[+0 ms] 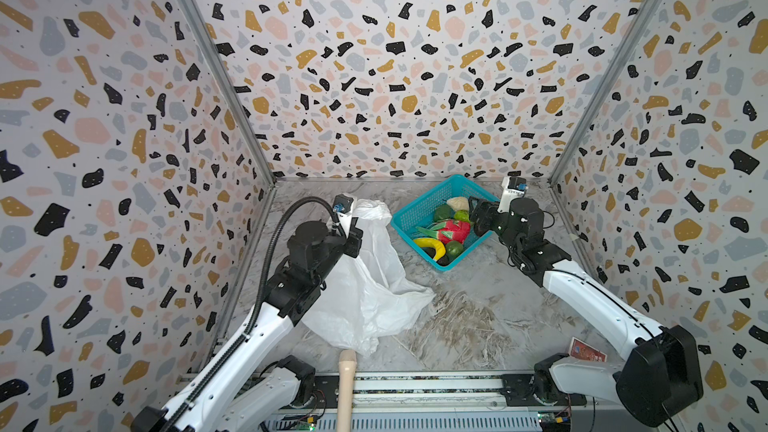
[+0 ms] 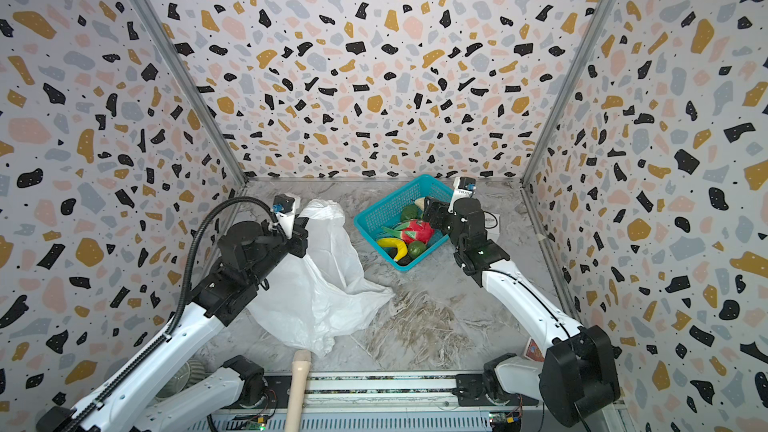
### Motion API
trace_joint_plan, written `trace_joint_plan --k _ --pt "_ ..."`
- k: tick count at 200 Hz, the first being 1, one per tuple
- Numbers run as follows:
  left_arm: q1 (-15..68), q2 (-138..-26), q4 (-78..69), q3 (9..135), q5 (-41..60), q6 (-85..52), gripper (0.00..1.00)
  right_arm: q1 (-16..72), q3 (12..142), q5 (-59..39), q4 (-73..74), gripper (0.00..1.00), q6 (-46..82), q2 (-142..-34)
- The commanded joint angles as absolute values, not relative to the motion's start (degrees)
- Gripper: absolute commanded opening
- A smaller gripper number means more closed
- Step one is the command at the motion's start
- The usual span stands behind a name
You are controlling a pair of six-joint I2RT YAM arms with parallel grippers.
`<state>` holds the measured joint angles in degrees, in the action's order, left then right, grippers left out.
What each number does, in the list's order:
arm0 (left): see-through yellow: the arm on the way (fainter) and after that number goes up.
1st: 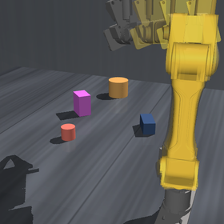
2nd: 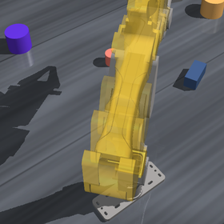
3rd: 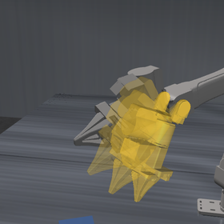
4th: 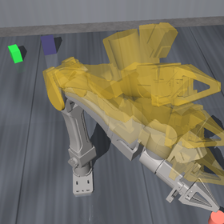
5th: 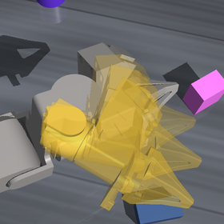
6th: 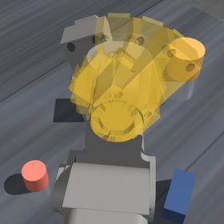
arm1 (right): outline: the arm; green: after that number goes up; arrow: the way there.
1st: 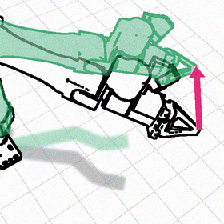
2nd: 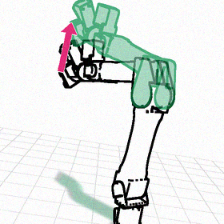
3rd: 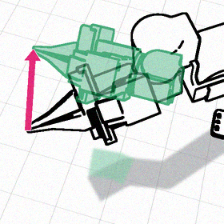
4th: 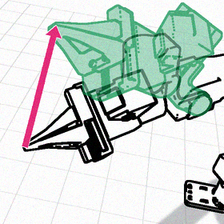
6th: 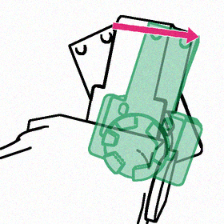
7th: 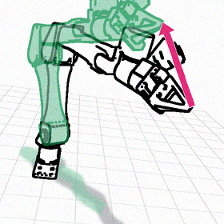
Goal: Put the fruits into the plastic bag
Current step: 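Grasp the white bag rim with the left gripper and lift it open, then reach the right gripper into the basket and grasp the yellow banana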
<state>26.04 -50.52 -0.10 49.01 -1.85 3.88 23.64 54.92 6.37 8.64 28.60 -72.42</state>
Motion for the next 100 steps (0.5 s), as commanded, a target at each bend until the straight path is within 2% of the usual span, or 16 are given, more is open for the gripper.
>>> trace_joint_plan --k 1,48,85,100 --pt "26.02 -49.22 -8.26 49.89 4.73 4.4 0.0 23.99 58.96 3.39 4.99 0.84 26.43 -74.04" --pt "26.02 -49.43 -13.97 48.36 6.57 4.22 0.0 25.74 64.12 -0.85 -4.21 0.84 24.72 -80.0" --pt "26.04 -51.12 -14.96 47.07 -2.09 3.19 0.0 30.39 69.9 -0.03 -12.61 0.81 19.88 -87.96" --pt "26.02 -50.96 -14.77 46.18 -1.41 3.94 0.0 32.4 72.71 2.26 -16.13 0.78 18.55 -91.71"
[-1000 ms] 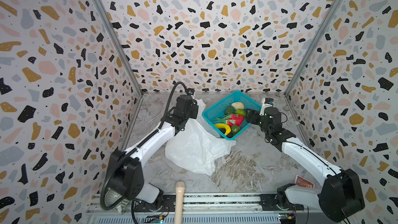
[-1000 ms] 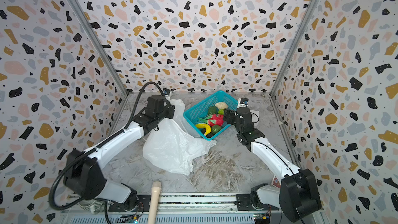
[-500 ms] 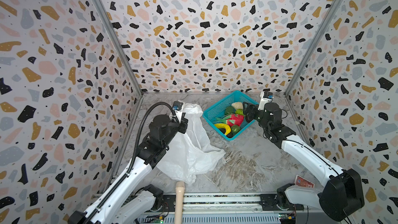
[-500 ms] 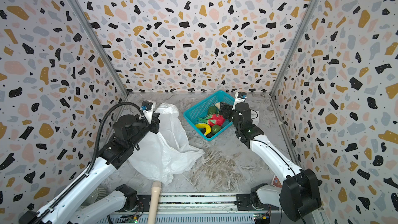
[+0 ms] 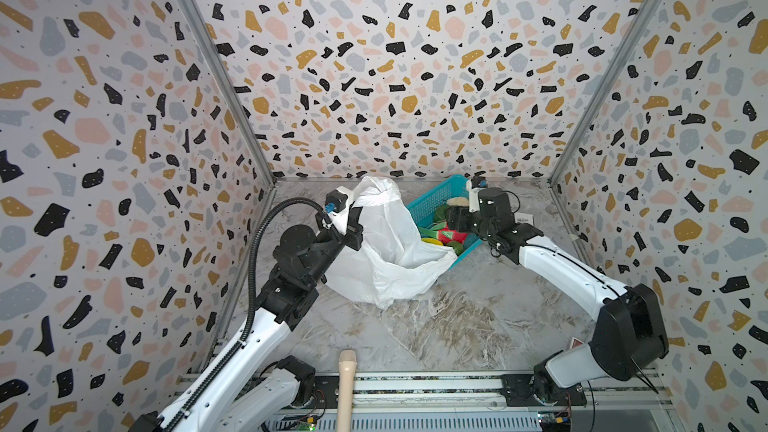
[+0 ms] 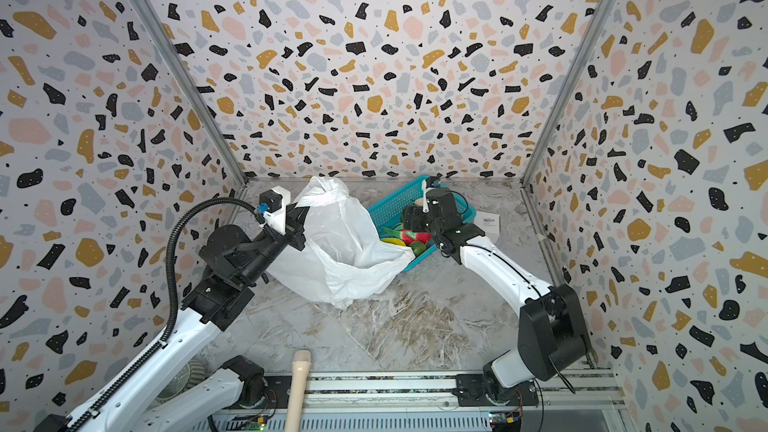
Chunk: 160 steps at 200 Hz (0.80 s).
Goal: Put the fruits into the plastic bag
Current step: 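Reach the right gripper into the basket and grasp the yellow banana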
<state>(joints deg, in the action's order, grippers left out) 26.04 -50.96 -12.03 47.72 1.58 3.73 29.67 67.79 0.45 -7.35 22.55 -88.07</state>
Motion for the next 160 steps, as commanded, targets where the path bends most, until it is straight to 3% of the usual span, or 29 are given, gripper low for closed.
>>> trace_joint_plan --k 1,81,160 --pt "26.02 -50.92 -14.77 46.07 -1.28 3.9 0.0 32.55 72.92 2.36 -16.33 0.78 18.46 -92.04" --pt "26.02 -47.02 -16.68 41.33 -3.16 6.65 0.0 34.37 79.21 5.22 -25.05 0.67 15.65 -101.39" --pt "25.84 -43.14 -20.42 38.07 -12.18 11.76 0.0 33.71 80.24 6.12 -24.97 0.69 14.98 -101.24"
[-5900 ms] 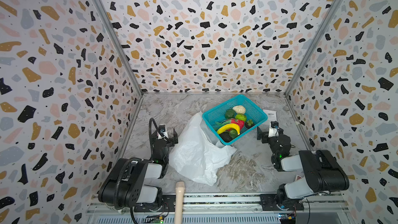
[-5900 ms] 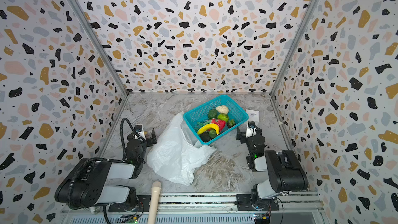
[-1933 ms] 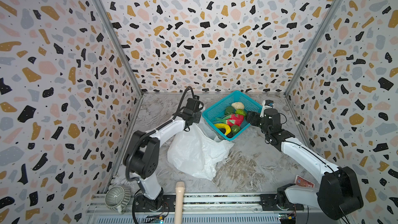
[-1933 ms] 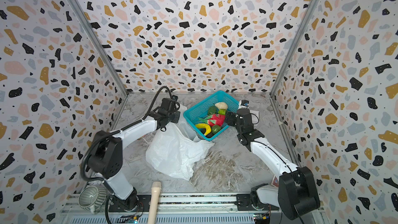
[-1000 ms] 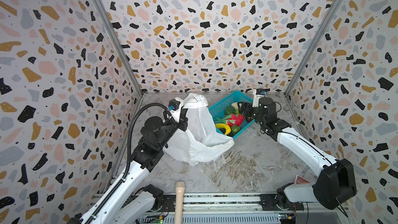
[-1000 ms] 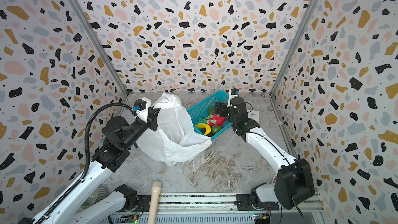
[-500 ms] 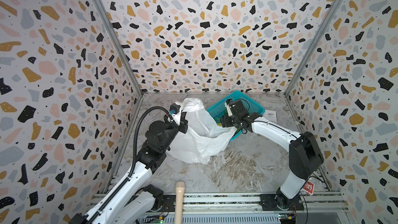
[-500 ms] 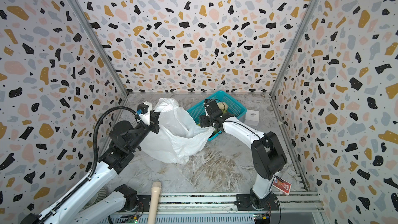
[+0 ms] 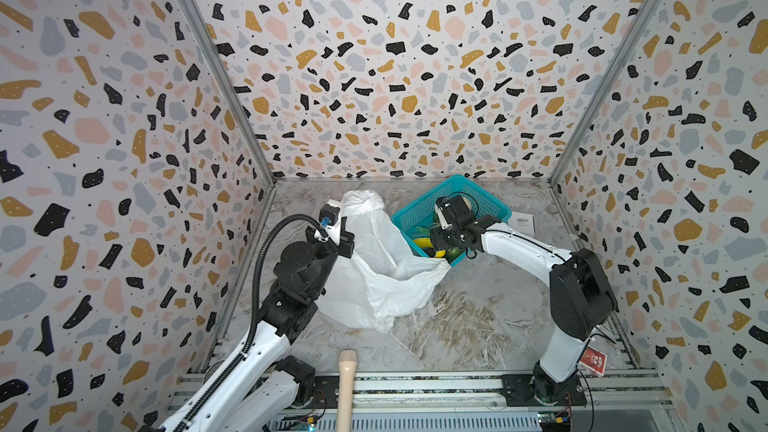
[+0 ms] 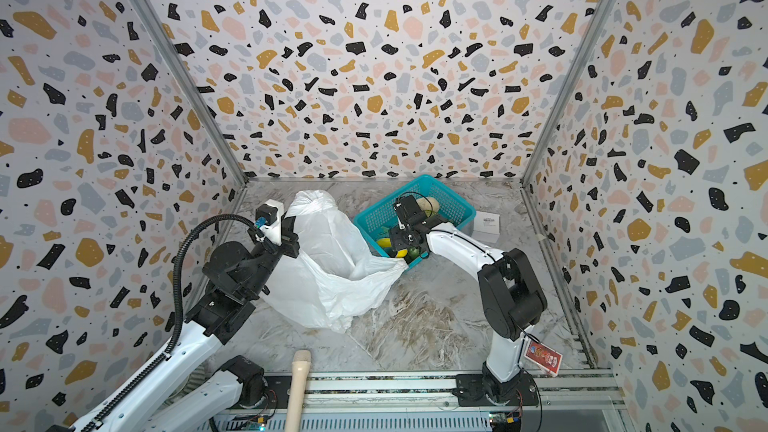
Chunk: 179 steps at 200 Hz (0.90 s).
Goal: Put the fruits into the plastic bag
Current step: 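Reach the right gripper into the basket and grasp the yellow banana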
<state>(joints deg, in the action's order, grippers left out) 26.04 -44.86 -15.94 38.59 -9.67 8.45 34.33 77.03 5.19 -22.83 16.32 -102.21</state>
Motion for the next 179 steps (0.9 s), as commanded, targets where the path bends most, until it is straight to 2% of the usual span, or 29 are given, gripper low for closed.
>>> trace_joint_plan --k 1,54,86,134,179 --pt "25.84 -43.1 -20.4 38.06 -12.06 11.9 0.0 33.73 80.38 6.09 -25.05 0.69 14.92 -101.33" --pt "25.67 -41.62 -16.2 39.36 -10.06 17.6 0.0 33.49 85.38 4.13 -29.47 0.69 12.11 -105.01" --pt "25.62 -41.45 -15.64 39.64 -9.22 18.01 0.0 34.29 85.63 2.2 -30.57 0.65 11.6 -106.64" --pt "25.66 -42.02 -15.64 39.9 -8.71 17.67 0.0 35.11 84.76 3.6 -31.98 0.58 11.18 -108.17" --pt "25.66 -42.45 -16.17 39.99 -7.66 17.42 0.0 36.25 84.46 6.19 -32.96 0.57 11.32 -110.12"
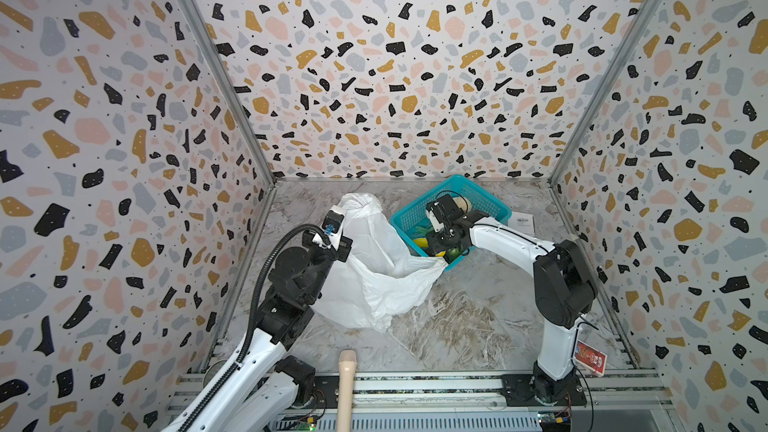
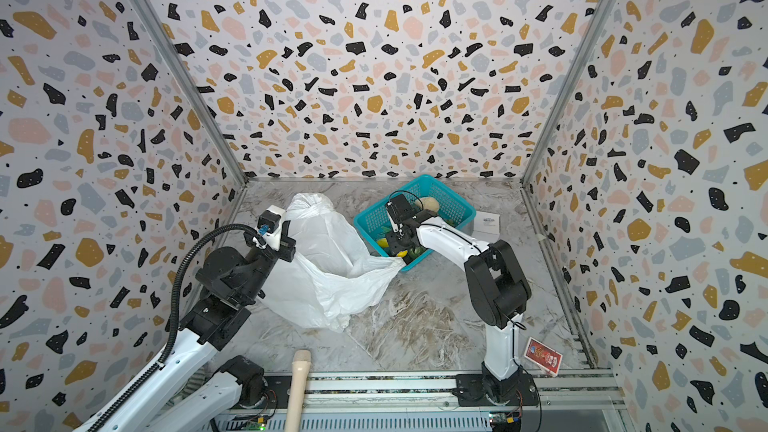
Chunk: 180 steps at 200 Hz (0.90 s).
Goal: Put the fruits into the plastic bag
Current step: 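Reach the right gripper into the basket and grasp the yellow banana, then lift the banana with the right gripper and lower it into the held bag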
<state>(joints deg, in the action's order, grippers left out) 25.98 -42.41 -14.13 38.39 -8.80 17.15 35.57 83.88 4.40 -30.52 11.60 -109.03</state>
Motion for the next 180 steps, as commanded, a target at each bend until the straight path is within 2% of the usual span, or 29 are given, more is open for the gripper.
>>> trace_joint_plan --k 1,22,58,85,155,180 --pt "25.66 -42.49 -16.17 39.99 -7.65 17.41 0.0 36.27 84.46 6.22 -32.96 0.57 11.33 -110.21" --pt "25.69 -42.81 -16.68 39.95 -7.52 17.04 0.0 36.56 84.8 6.2 -33.15 0.54 11.54 -111.39" --pt "25.68 -42.89 -18.35 39.49 -7.91 15.42 0.0 36.49 85.68 5.76 -32.58 0.33 11.76 -111.5" --pt "25.67 -43.02 -20.3 39.03 -7.76 12.79 0.0 36.23 86.09 5.98 -30.8 0.25 12.13 -108.48" --pt "25.66 -43.81 -27.49 37.12 -5.1 4.69 0.0 34.07 83.94 3.95 -23.09 0.25 12.79 -95.79" --pt "25.66 -44.22 -31.46 36.21 -4.75 0.67 0.0 34.02 83.93 0.22 -21.07 0.26 10.48 -92.69"
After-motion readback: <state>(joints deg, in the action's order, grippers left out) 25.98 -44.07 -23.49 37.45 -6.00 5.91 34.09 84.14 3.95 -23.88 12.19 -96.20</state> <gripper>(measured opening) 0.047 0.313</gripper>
